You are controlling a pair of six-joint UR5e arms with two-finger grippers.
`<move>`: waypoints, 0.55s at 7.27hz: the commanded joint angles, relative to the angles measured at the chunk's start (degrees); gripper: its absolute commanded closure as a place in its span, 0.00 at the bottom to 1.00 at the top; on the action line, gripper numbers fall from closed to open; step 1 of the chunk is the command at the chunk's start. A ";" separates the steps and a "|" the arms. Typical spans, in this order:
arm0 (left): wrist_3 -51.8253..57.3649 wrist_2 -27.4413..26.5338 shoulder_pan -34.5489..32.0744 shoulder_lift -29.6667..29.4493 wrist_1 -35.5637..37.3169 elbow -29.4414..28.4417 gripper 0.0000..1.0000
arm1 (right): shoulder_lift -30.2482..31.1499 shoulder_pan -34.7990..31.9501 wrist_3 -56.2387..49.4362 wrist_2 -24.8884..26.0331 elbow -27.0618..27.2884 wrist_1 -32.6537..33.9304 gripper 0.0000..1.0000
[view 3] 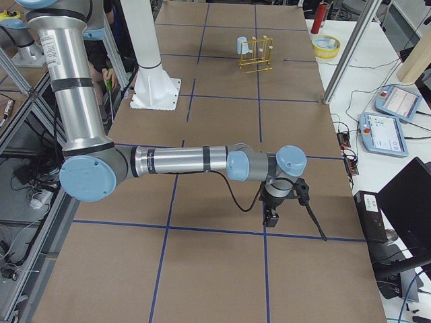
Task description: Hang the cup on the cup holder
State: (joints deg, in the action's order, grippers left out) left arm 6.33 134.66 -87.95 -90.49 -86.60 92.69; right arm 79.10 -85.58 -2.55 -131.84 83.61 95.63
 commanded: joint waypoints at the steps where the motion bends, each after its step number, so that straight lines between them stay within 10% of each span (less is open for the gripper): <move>1: -0.09 -0.27 -0.38 -0.04 0.12 -0.49 0.00 | 0.00 -0.02 0.00 0.00 -0.03 0.00 0.00; 4: -0.01 -0.27 -0.73 -0.31 0.38 0.38 0.00 | 0.00 -0.02 0.00 0.00 -0.03 0.00 0.00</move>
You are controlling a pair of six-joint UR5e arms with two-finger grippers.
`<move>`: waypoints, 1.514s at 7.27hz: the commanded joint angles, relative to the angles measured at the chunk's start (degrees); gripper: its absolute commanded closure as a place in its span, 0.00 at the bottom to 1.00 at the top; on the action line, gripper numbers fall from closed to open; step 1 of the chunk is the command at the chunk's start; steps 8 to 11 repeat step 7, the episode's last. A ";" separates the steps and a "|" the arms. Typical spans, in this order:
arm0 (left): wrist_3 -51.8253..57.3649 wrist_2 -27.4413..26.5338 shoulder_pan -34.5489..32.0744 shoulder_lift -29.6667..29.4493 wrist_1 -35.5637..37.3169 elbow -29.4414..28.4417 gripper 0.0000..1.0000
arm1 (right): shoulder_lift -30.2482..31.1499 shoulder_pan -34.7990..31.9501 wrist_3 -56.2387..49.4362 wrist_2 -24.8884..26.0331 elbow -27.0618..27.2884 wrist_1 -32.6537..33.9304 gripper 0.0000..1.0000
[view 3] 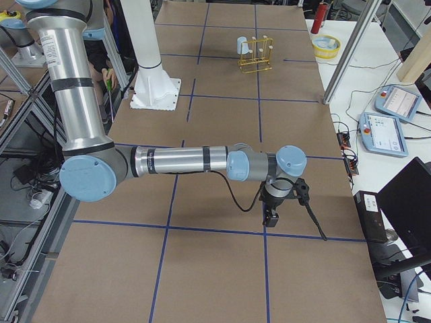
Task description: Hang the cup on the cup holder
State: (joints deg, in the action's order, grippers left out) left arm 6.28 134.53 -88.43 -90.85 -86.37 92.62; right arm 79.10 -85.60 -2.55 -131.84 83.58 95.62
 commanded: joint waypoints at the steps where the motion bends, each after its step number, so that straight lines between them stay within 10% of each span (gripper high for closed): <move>1: 0.22 -0.14 -0.60 -0.03 0.15 1.32 0.00 | 0.00 -0.01 0.00 0.00 0.00 0.00 0.00; 11: 0.31 -0.32 -0.61 -0.11 0.06 2.65 0.00 | 0.00 -0.01 0.09 0.00 0.00 0.00 0.00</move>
